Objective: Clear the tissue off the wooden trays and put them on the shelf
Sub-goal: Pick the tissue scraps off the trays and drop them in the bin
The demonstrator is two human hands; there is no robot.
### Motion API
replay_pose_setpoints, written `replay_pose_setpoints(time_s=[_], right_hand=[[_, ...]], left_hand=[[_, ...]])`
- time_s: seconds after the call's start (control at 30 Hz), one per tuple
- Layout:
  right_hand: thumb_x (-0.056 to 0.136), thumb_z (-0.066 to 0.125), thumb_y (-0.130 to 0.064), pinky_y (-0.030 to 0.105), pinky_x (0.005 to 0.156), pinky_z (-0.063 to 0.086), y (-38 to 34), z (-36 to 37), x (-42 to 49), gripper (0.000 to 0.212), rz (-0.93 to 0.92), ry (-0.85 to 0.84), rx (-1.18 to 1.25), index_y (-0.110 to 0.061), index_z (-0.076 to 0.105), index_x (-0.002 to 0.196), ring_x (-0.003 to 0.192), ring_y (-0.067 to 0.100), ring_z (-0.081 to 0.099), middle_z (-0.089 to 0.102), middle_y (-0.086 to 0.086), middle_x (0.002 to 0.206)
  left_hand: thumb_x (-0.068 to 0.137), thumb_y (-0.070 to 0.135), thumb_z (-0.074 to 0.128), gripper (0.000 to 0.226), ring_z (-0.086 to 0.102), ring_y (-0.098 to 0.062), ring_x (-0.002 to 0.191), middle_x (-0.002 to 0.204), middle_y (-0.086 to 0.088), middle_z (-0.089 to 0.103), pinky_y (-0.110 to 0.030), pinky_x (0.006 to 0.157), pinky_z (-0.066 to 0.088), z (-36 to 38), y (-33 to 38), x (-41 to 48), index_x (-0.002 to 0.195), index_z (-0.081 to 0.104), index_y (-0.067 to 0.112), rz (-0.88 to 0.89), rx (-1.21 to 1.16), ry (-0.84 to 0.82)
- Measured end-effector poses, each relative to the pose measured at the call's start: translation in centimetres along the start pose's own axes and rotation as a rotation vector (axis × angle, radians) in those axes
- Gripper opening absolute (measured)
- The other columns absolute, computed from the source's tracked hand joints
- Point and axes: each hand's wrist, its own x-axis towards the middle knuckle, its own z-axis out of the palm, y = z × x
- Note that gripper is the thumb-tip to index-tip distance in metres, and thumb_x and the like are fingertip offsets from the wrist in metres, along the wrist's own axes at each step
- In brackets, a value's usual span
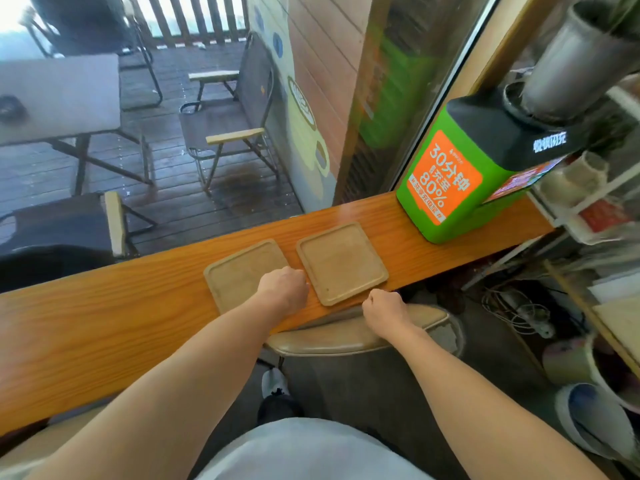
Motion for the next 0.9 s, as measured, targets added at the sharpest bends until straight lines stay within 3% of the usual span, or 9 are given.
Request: replay_pose_setpoints(time_s=[0.17, 0.3, 0.4, 0.5, 0.63, 0.77, 0.9], right_hand=[[0.097, 0.029, -0.035, 0.036, 0.064, 0.041, 3.0, -1.1, -4.4, 0.039, -0.205, 0.104, 0.081, -0.022, 0.045, 0.064, 0.074, 0.028, 0.055, 0.057, 0.007, 0.078], [0.097, 0.029, -0.036, 0.035, 0.062, 0.040, 9.3, -0.7, -8.4, 0.035, -0.205, 0.166, 0.104, -0.017, 0.047, 0.073, 0.074, 0.026, 0.055, 0.057, 0.004, 0.079], [0.098, 0.032, -0.035, 0.035, 0.064, 0.040, 16.9, -0.5, -10.7, 0.032, -0.059, 0.220, 0.091, -0.014, 0.055, 0.087, 0.079, 0.028, 0.056, 0.064, 0.011, 0.093], [0.096, 0.034, -0.033, 0.035, 0.070, 0.042, 24.9, -0.8, -13.3, 0.037, 0.141, 0.266, 0.088, -0.011, 0.063, 0.102, 0.093, 0.033, 0.060, 0.065, 0.015, 0.105], [0.094, 0.034, -0.035, 0.038, 0.071, 0.045, 34.0, -1.7, -16.9, 0.038, 0.321, 0.341, 0.083, -0.010, 0.063, 0.100, 0.091, 0.033, 0.062, 0.066, 0.015, 0.104], [0.095, 0.033, -0.035, 0.038, 0.069, 0.041, 38.8, -1.8, -18.3, 0.038, 0.463, 0.344, 0.112, -0.010, 0.062, 0.101, 0.094, 0.034, 0.062, 0.066, 0.017, 0.107], [0.095, 0.032, -0.036, 0.037, 0.068, 0.041, 39.8, -1.2, -17.1, 0.038, 0.486, 0.309, 0.147, -0.011, 0.060, 0.100, 0.091, 0.033, 0.061, 0.065, 0.015, 0.107]], left_hand=[[0.103, 0.038, 0.038, 0.045, 0.064, -0.029, 0.070, 0.079, -0.005, 0.066, -0.035, 0.060, 0.050, -0.9, 7.1, -2.9, 0.079, 0.067, 0.012, 0.054, -0.082, 0.261], [0.102, 0.040, 0.038, 0.047, 0.058, -0.023, 0.057, 0.064, -0.002, 0.060, -0.031, 0.049, 0.045, -0.8, 15.3, -5.4, 0.067, 0.061, 0.018, 0.154, -0.205, 0.396], [0.101, 0.042, 0.037, 0.046, 0.062, -0.026, 0.063, 0.069, -0.004, 0.062, -0.035, 0.057, 0.053, 1.5, 22.0, -7.7, 0.071, 0.062, 0.018, 0.260, -0.194, 0.312], [0.101, 0.040, 0.038, 0.041, 0.062, -0.028, 0.070, 0.078, -0.004, 0.063, -0.036, 0.061, 0.050, 5.1, 28.0, -9.3, 0.079, 0.064, 0.017, 0.357, -0.079, 0.197], [0.097, 0.032, 0.044, 0.032, 0.067, -0.030, 0.078, 0.091, -0.008, 0.071, -0.035, 0.064, 0.052, 9.0, 35.0, -11.4, 0.093, 0.071, 0.015, 0.462, 0.013, 0.053], [0.096, 0.031, 0.045, 0.035, 0.067, -0.036, 0.094, 0.109, -0.014, 0.070, -0.037, 0.067, 0.045, 11.1, 40.0, -12.6, 0.113, 0.067, 0.009, 0.573, 0.097, 0.010], [0.098, 0.033, 0.042, 0.038, 0.066, -0.039, 0.100, 0.115, -0.016, 0.068, -0.042, 0.073, 0.050, 12.0, 42.1, -11.7, 0.113, 0.067, 0.009, 0.612, 0.165, -0.030]])
